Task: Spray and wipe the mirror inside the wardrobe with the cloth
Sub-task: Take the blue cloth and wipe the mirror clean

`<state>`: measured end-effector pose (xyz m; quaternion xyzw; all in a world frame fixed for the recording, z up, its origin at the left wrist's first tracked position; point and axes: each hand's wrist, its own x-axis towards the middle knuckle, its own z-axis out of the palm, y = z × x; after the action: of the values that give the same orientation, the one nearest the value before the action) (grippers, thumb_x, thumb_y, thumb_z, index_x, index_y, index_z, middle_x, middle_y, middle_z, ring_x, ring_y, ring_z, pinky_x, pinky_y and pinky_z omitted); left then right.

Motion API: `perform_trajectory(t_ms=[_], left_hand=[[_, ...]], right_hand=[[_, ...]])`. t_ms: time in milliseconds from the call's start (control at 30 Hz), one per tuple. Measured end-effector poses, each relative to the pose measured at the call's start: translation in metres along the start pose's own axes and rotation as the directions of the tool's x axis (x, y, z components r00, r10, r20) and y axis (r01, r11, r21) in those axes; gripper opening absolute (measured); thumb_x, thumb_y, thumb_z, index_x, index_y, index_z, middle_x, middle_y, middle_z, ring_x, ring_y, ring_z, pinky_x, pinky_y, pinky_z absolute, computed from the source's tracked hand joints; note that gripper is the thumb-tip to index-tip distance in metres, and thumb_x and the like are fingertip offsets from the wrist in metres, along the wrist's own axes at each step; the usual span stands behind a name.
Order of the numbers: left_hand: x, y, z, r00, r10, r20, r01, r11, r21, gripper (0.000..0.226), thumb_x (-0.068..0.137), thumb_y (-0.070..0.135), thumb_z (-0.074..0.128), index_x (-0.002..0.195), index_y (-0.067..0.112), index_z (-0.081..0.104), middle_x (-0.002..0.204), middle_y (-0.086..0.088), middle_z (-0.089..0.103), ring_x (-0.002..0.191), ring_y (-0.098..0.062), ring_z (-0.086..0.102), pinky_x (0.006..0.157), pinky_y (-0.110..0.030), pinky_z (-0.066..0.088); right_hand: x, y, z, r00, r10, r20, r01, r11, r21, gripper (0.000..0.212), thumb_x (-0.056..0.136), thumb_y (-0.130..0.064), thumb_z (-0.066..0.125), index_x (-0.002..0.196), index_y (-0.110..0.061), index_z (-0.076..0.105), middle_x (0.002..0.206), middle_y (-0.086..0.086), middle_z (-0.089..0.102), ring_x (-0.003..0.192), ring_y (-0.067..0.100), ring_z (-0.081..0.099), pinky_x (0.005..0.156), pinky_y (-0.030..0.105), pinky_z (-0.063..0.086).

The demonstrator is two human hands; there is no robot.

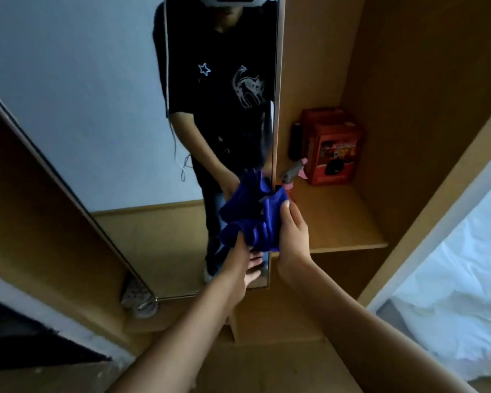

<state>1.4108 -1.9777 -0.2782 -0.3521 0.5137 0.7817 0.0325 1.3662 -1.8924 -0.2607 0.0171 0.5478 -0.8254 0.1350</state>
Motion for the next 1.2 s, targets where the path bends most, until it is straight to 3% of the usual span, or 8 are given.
perform_trajectory(t_ms=[167,333,467,633,900,1000,1100,1200], left_hand=[[-0.024,0.019,0.010,0.941,0.297,-0.161,-0.288,0.955,0.077,0.026,0.100,0.028,0.047,0.090,0.009,0.063,0.077,-0.009,0.072,0.068,-0.021,0.068,0.065,-0.031,0.055],[-0.034,0.019,0.003,0.699,0.683,-0.214,-0.567,0.711,0.415,0.029,0.083,0.015,0.067,0.055,0.016,0.059,0.053,0.002,0.061,0.052,-0.012,0.055,0.053,-0.028,0.042],[-0.039,0.013,0.000,0.641,0.752,-0.152,-0.633,0.630,0.450,0.022,0.075,0.008,0.077,0.086,0.021,0.065,0.081,0.011,0.067,0.077,-0.001,0.064,0.060,-0.006,0.046],[-0.043,0.008,0.009,0.550,0.835,-0.024,-0.737,0.499,0.456,0.064,0.061,0.012,0.089,0.113,0.008,0.052,0.108,-0.002,0.059,0.096,-0.011,0.063,0.076,-0.021,0.056],[-0.047,0.024,0.051,0.223,0.888,-0.403,-0.670,0.440,0.599,0.074,0.072,0.048,0.076,0.123,0.004,0.045,0.118,-0.001,0.039,0.111,-0.021,0.045,0.084,-0.031,0.053],[-0.048,0.037,0.068,0.032,0.901,-0.432,-0.614,0.358,0.703,0.073,0.083,0.038,0.072,0.138,0.006,0.036,0.131,-0.011,0.038,0.119,-0.029,0.045,0.091,-0.044,0.052],[-0.047,0.050,0.074,-0.146,0.948,-0.282,-0.415,0.200,0.887,0.066,0.088,0.018,0.068,0.145,0.013,0.034,0.139,-0.016,0.036,0.128,-0.034,0.041,0.099,-0.052,0.045],[-0.042,0.057,0.070,-0.172,0.980,0.102,-0.099,-0.120,0.988,0.062,0.091,0.008,0.057,0.146,0.021,0.032,0.150,-0.013,0.032,0.140,-0.035,0.032,0.111,-0.063,0.028]], right_hand=[[-0.002,-0.026,0.001,0.993,-0.031,0.110,0.028,0.999,0.022,0.029,0.101,-0.030,0.043,0.123,-0.028,0.062,0.109,-0.002,0.073,0.097,0.015,0.071,0.077,0.028,0.057],[-0.007,-0.036,-0.003,0.969,-0.060,0.241,0.091,0.988,-0.121,0.044,0.101,-0.014,0.040,0.142,-0.029,0.044,0.125,0.004,0.063,0.097,0.012,0.068,0.070,0.020,0.056],[-0.011,-0.039,-0.002,0.958,-0.123,0.259,0.179,0.963,-0.204,0.049,0.101,-0.025,0.053,0.146,-0.034,0.037,0.137,-0.001,0.055,0.115,0.016,0.062,0.093,0.035,0.056],[-0.007,-0.041,0.005,0.960,-0.201,0.195,0.234,0.959,-0.163,0.033,0.098,-0.029,0.057,0.130,-0.034,0.052,0.125,-0.008,0.062,0.115,0.013,0.062,0.097,0.043,0.054],[0.012,-0.085,0.009,0.913,-0.153,0.378,0.222,0.964,-0.147,0.054,0.093,-0.053,0.042,0.145,-0.037,0.042,0.147,-0.008,0.041,0.134,0.013,0.040,0.116,0.044,0.032],[0.021,-0.101,0.000,0.835,-0.207,0.510,0.352,0.913,-0.205,0.051,0.092,-0.046,0.039,0.143,-0.039,0.039,0.139,-0.022,0.038,0.138,0.007,0.031,0.119,0.041,0.023],[0.032,-0.107,-0.004,0.730,-0.278,0.625,0.481,0.858,-0.180,0.043,0.106,-0.025,0.039,0.149,-0.023,0.038,0.150,-0.011,0.039,0.142,0.007,0.029,0.121,0.043,0.020],[0.038,-0.105,-0.004,0.627,-0.370,0.686,0.612,0.778,-0.140,0.045,0.106,-0.012,0.035,0.151,-0.009,0.031,0.154,0.001,0.037,0.144,0.011,0.030,0.121,0.045,0.022]])
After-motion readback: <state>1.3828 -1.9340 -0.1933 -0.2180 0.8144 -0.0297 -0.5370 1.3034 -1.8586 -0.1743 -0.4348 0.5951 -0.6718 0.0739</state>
